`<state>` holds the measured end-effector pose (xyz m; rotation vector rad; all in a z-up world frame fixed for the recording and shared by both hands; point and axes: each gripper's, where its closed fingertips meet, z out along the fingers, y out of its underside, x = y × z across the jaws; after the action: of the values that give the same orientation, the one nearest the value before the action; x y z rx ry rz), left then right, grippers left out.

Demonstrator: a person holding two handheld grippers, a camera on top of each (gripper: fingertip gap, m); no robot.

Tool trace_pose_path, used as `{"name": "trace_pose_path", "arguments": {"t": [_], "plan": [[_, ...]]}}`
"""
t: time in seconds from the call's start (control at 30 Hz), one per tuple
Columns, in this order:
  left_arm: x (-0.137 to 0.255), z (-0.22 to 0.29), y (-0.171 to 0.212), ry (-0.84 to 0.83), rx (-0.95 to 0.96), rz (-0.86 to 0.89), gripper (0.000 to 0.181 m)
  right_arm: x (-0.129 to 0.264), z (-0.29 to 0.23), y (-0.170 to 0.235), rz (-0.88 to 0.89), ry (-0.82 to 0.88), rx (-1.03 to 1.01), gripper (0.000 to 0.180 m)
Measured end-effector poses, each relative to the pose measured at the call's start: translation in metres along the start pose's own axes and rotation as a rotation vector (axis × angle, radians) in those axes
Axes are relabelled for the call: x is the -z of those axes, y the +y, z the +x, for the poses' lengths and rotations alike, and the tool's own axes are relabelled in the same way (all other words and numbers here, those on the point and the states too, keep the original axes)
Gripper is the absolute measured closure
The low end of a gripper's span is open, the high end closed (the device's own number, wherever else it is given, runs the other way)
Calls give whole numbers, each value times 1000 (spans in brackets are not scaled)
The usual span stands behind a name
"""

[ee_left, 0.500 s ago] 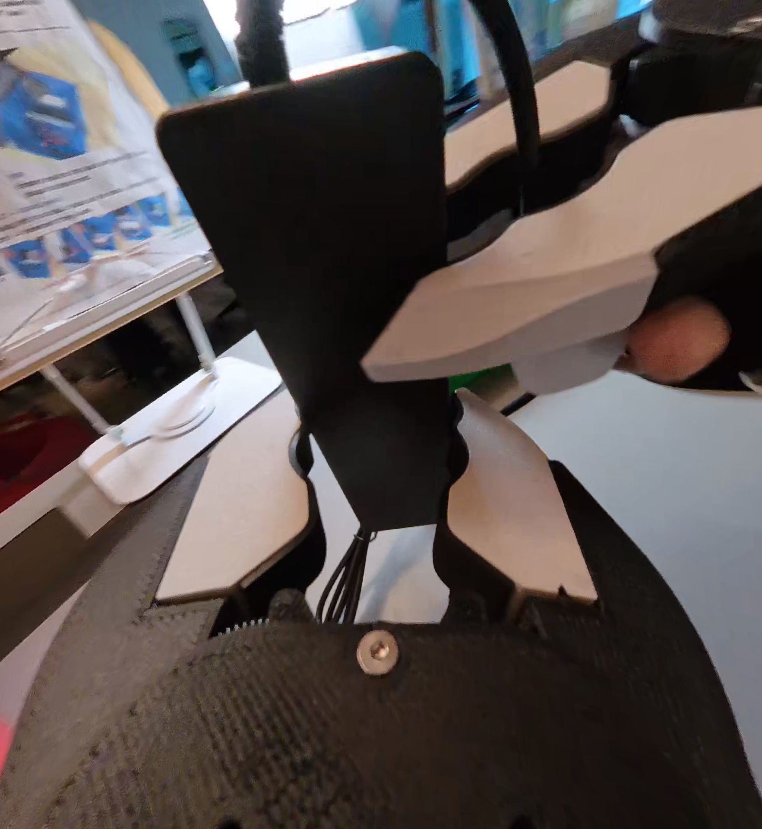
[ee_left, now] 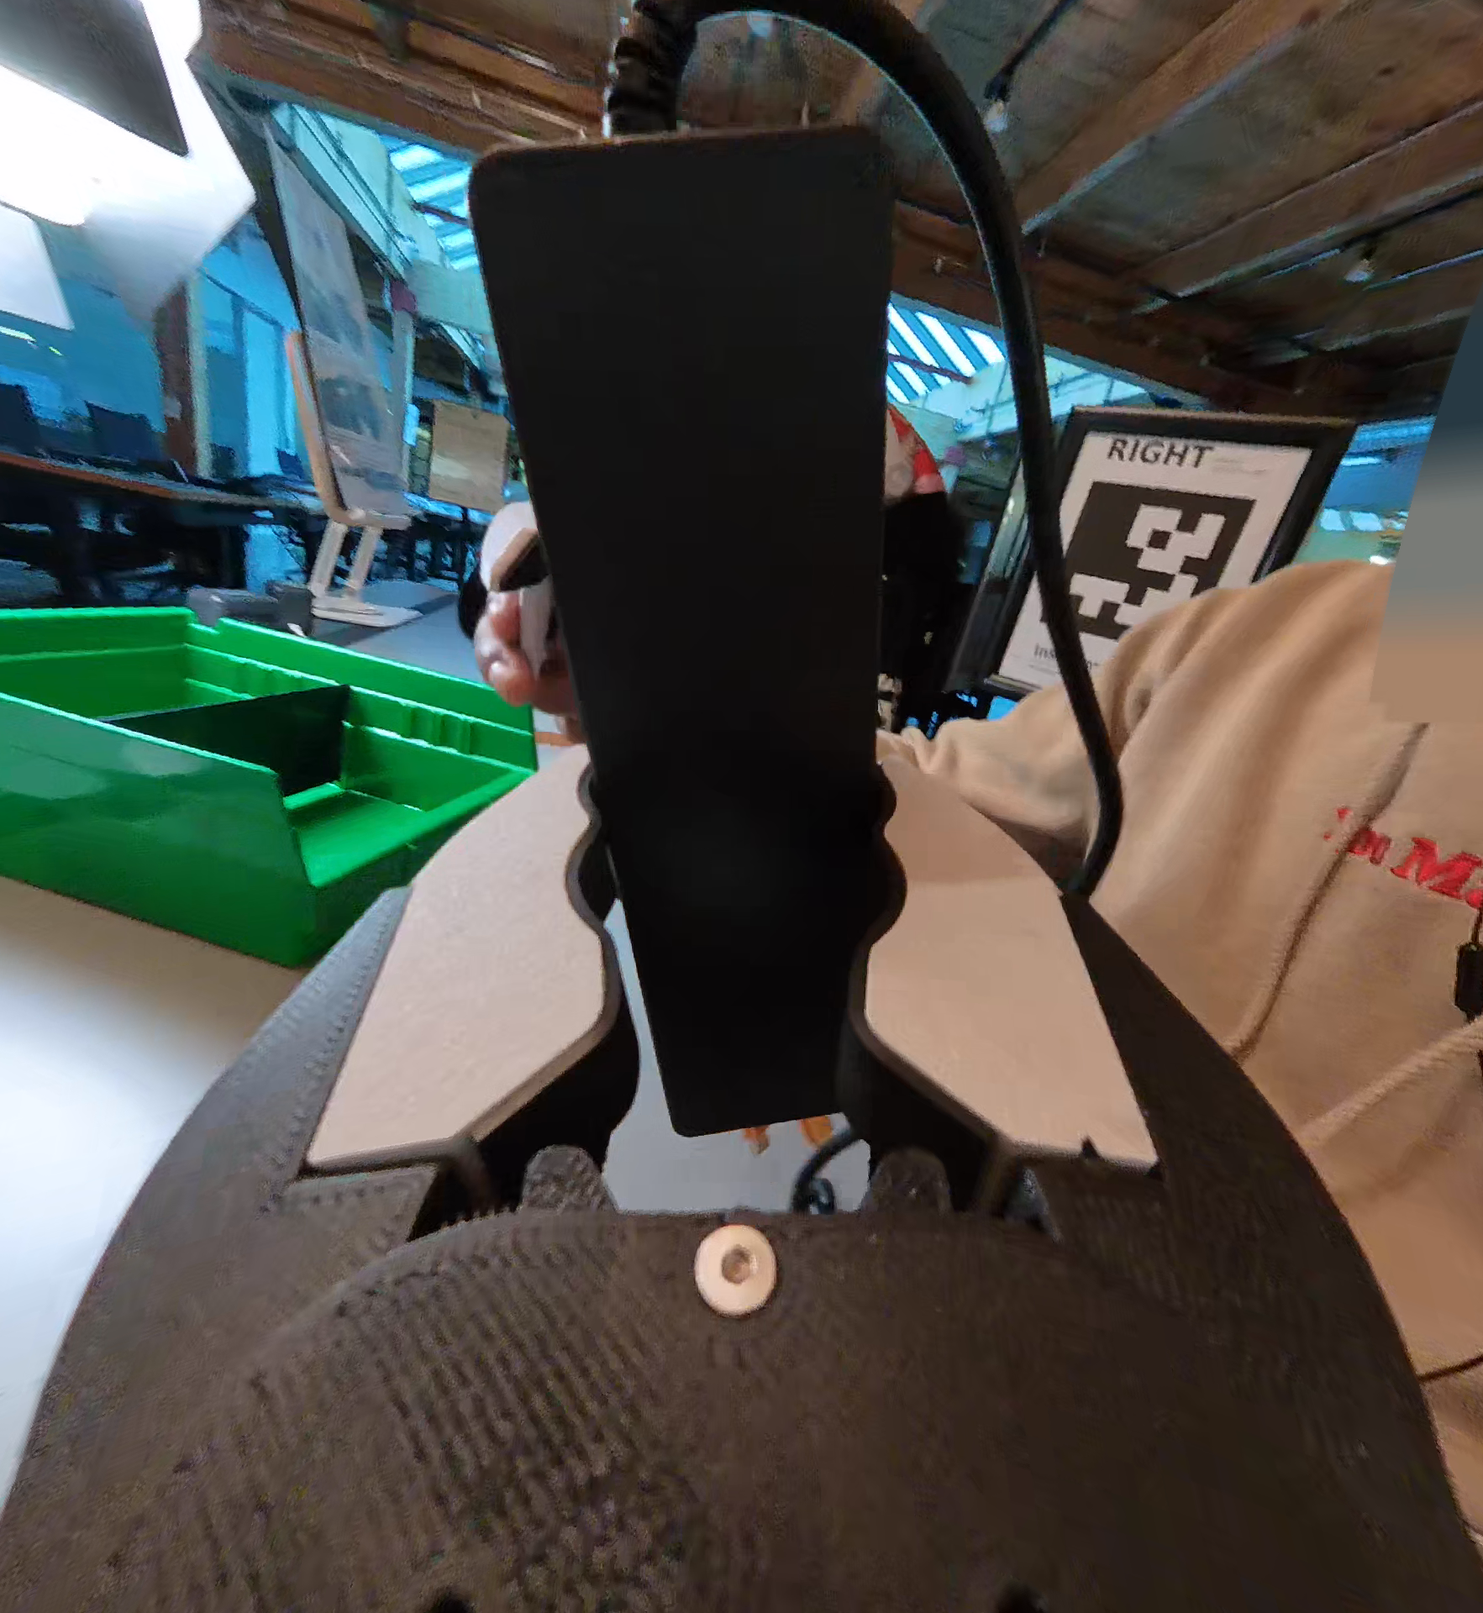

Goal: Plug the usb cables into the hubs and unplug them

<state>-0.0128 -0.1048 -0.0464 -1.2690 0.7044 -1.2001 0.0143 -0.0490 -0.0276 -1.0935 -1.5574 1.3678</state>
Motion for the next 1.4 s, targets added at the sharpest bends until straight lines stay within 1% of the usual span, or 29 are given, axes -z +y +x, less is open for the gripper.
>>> {"name": "trace_pose_path", "arguments": {"t": [0.03, 0.1, 0.2, 0.3, 0.37, 0.47, 0.57, 0.63, 0.77, 0.8, 0.87, 0.93, 1.03, 1.1, 1.17, 1.27, 1.4], "plan": [[-4, 1, 6, 7, 4, -20, 125, -1, -6, 5, 17, -49, -32, 137], [-12, 1, 16, 18, 16, -46, 125, -4, -14, 14, 17, -92, -33, 143], [-17, 2, 24, 19, 25, -54, 125, -14, -23, 25, -16, -119, -15, 147], [-21, 2, 35, -3, -13, -105, 125, -22, -30, 30, -37, -129, 1, 155], [-23, 0, 40, -25, -42, -122, 125, -26, -32, 33, -62, -123, -1, 155], [-24, -1, 37, -41, -56, -98, 125, -32, -33, 41, -114, -92, 33, 159], [-23, -1, 37, -55, -94, -113, 125, -34, -32, 38, -76, -76, 27, 163], [-22, -3, 39, -69, -102, -120, 125, -34, -30, 35, -51, -75, 2, 161], [-21, -8, 41, -87, -93, -126, 125, -34, -27, 38, -72, -40, 41, 165], [-21, -9, 43, -95, -96, -146, 125, -34, -26, 39, -84, -38, 46, 165], [-19, -14, 52, -134, -114, -241, 125, -34, -24, 48, -151, -33, 56, 165], [-16, -20, 61, -175, -134, -323, 119, -36, -21, 59, -230, 1, 116, 165], [-15, -22, 73, -190, -170, -407, 121, -41, -27, 69, -288, -5, 161, 165], [-15, -22, 71, -199, -200, -406, 122, -40, -27, 65, -265, -10, 156, 164], [-16, -19, 62, -192, -206, -368, 123, -40, -28, 59, -215, -20, 149, 165], [-16, -15, 57, -189, -221, -346, 124, -38, -30, 56, -198, -61, 113, 163], [-16, -13, 50, -176, -210, -310, 124, -34, -30, 52, -149, -81, 76, 161]]}}
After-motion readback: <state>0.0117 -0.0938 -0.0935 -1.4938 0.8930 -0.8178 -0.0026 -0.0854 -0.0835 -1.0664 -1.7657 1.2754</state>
